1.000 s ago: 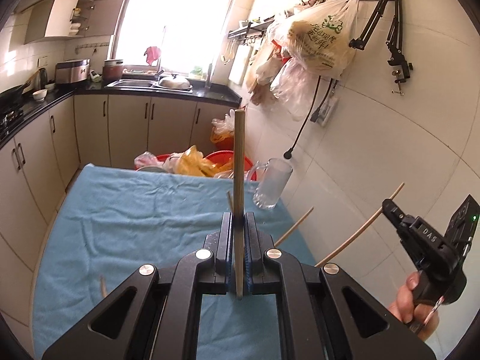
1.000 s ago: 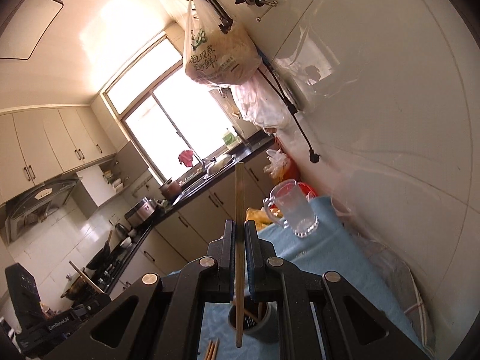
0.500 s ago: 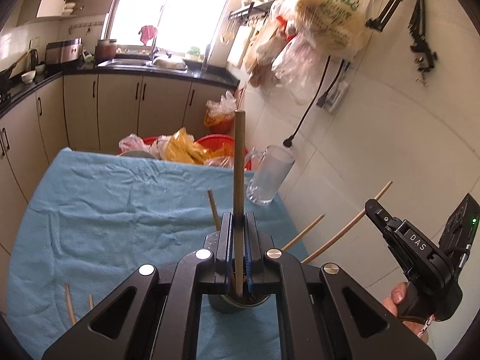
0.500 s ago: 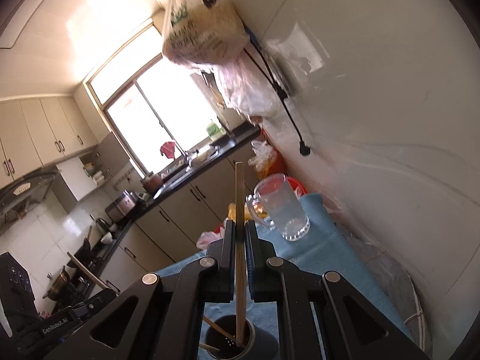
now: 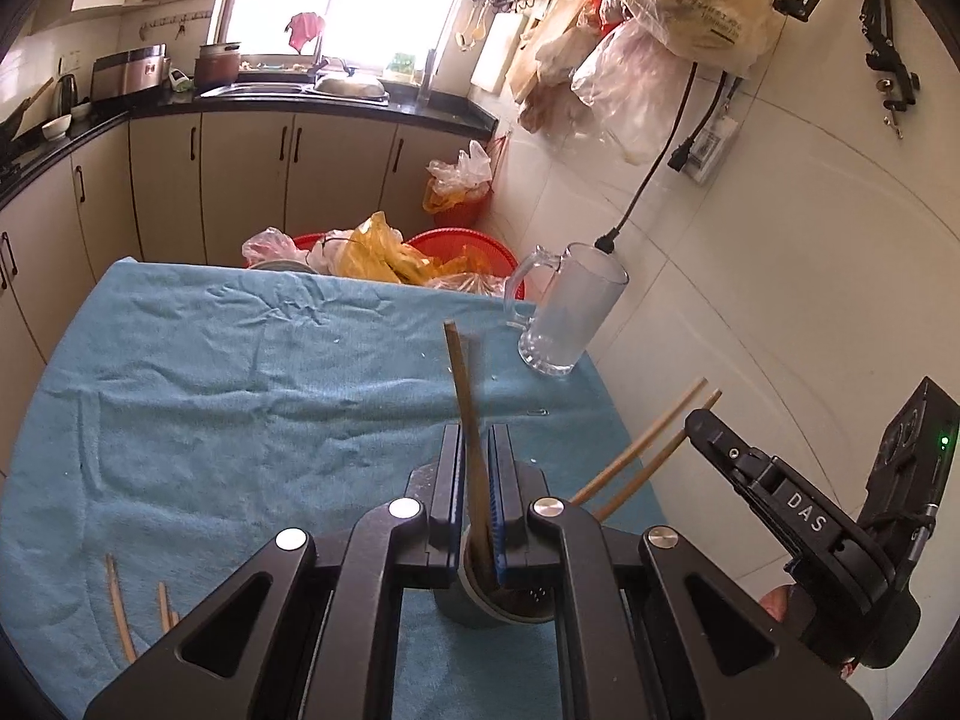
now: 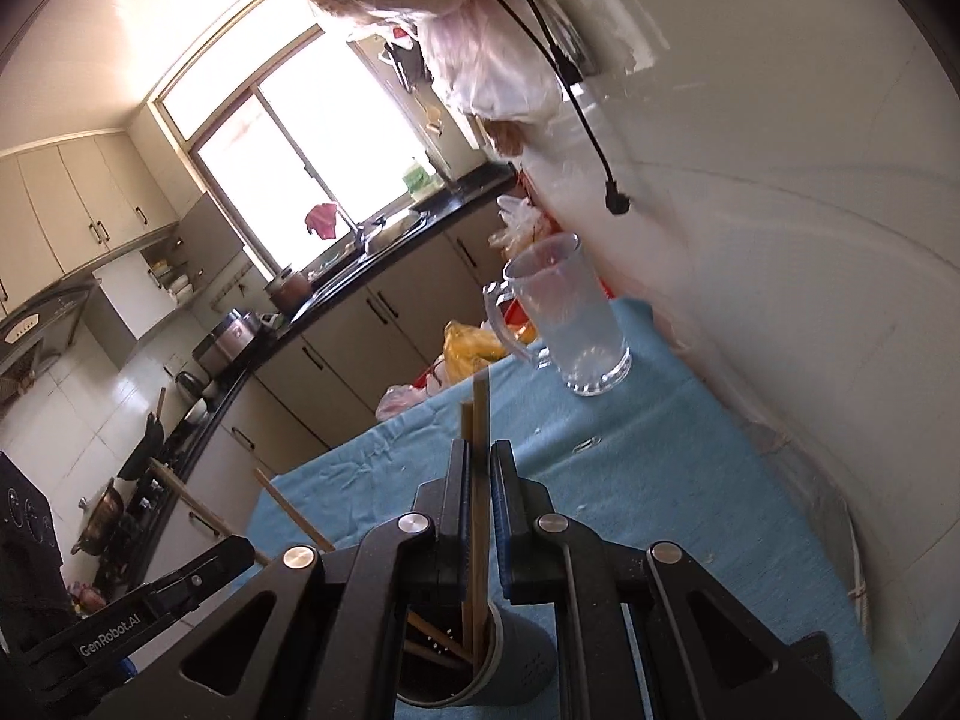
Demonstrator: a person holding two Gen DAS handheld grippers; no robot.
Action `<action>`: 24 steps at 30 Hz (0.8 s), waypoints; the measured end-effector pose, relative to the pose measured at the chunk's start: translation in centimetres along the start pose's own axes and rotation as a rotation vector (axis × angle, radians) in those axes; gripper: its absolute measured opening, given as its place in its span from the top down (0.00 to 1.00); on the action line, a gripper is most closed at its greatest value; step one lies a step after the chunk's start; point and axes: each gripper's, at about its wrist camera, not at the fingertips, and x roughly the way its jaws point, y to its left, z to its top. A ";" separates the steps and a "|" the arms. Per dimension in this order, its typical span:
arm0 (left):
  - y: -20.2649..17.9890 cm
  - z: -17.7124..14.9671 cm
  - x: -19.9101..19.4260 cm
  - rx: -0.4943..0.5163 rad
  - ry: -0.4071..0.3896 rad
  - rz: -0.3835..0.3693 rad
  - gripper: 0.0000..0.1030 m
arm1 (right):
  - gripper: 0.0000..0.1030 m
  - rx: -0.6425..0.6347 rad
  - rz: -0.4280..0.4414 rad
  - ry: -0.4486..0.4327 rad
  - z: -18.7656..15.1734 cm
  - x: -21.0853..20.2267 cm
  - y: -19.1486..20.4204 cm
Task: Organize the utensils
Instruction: 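Open the left tool over the holder while the right tool releases its chopstick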
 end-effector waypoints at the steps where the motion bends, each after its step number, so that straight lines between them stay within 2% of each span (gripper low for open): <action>1: 0.0 0.1 -0.2 0.000 -0.001 -0.006 0.91 | 0.75 0.002 0.001 0.003 0.0 0.0 -0.1; 3: 0.2 0.1 -0.7 -0.005 -0.007 -0.016 0.76 | 0.63 0.013 0.004 -0.015 0.1 -0.5 -0.3; 5: 0.2 0.1 -1.6 -0.004 -0.035 -0.011 0.71 | 0.62 0.011 -0.001 -0.045 0.2 -1.6 -0.4; 8: 0.5 -0.1 -3.4 -0.011 -0.060 -0.016 0.70 | 0.62 0.017 -0.001 -0.074 0.2 -3.6 -0.5; 11: 0.9 -0.8 -5.2 -0.016 -0.083 -0.008 0.57 | 0.55 0.008 -0.016 -0.097 -0.7 -5.8 -0.5; 14: 1.4 -2.0 -7.3 -0.011 -0.121 0.023 0.48 | 0.38 -0.026 -0.051 -0.115 -2.3 -7.6 -0.2; 15: 1.7 -2.5 -8.0 -0.011 -0.130 0.033 0.43 | 0.31 -0.033 -0.064 -0.115 -2.8 -7.9 -0.2; 16: 2.1 -3.0 -8.8 -0.013 -0.140 0.046 0.41 | 0.27 -0.042 -0.079 -0.115 -3.5 -8.4 -0.1; 18: 2.7 -4.3 -10.0 -0.017 -0.155 0.068 0.35 | 0.25 -0.055 -0.093 -0.113 -4.9 -9.0 0.1; 21: 4.0 -6.5 -11.4 -0.014 -0.166 0.109 0.32 | 0.16 -0.081 -0.115 -0.086 -6.8 -9.2 0.6; 24: 5.4 -9.2 -12.6 0.003 -0.167 0.166 0.28 | 0.15 -0.123 -0.114 -0.039 -9.5 -8.8 1.6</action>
